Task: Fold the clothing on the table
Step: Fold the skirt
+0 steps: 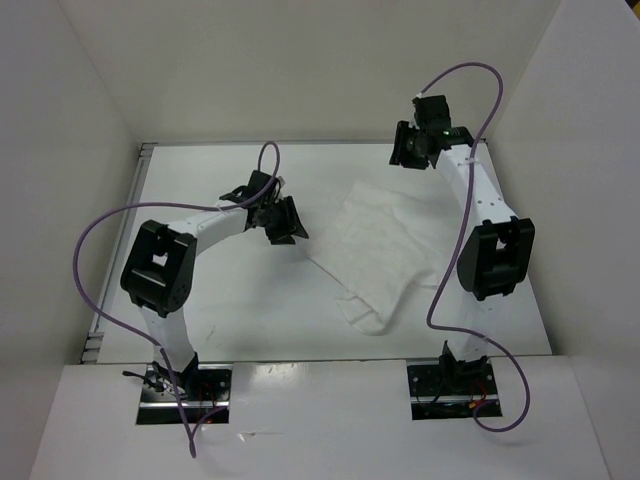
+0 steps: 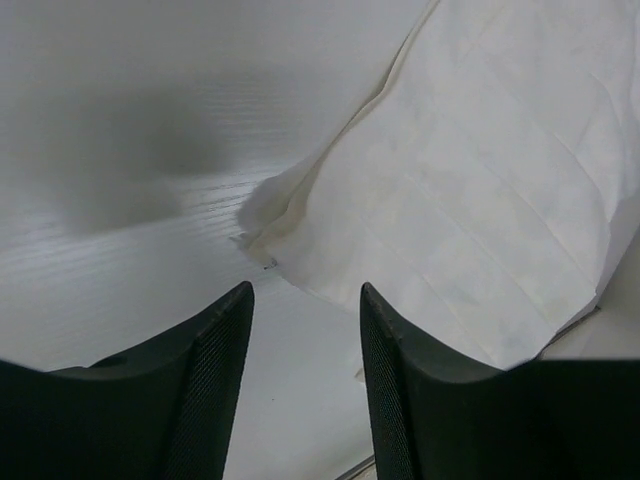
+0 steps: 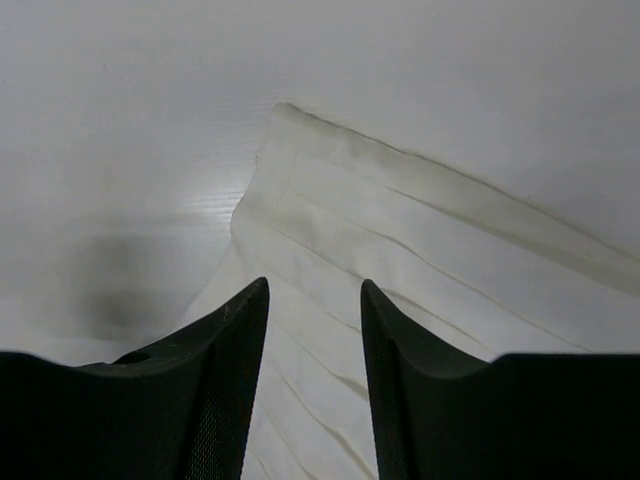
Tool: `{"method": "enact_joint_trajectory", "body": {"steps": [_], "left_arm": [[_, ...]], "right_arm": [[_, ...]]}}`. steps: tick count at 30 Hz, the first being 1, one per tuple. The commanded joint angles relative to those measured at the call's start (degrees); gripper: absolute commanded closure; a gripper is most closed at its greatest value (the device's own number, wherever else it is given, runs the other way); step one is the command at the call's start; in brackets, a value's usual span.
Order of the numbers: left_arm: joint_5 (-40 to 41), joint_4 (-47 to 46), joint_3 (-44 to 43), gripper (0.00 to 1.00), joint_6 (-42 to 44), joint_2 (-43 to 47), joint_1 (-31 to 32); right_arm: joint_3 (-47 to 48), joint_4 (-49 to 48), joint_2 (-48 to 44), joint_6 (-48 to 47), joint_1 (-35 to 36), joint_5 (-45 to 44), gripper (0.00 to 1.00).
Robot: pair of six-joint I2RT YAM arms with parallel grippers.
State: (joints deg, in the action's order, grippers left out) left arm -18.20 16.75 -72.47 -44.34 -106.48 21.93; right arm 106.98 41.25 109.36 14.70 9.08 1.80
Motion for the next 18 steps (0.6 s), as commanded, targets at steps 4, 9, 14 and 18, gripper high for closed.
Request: {"method": "enact_joint_trajectory", "body": {"steps": [4, 9, 14, 18], "left_arm": [[4.7, 0.1, 2.7, 0.44, -4.4, 2.0, 2.5], [4.7, -0.6, 2.7, 0.44, -5.5, -0.8, 3.0], [4.1, -1.7, 3.4, 0.44, -6.1, -2.5, 3.0], [2.8, -1.7, 2.2, 0.44, -6.1, -6.0, 3.0]], "right_arm": [[-2.8, -2.8, -5.0, 0.2, 0.3, 0.3, 0.52], [-4.1, -2.8, -6.1, 0.2, 0.3, 0.3, 0.52], [-5.6, -1.8, -7.2, 0.2, 0.3, 0.3, 0.52], [-5.6, -1.3, -7.8, 0.2, 0.3, -0.3, 0.51]]}}
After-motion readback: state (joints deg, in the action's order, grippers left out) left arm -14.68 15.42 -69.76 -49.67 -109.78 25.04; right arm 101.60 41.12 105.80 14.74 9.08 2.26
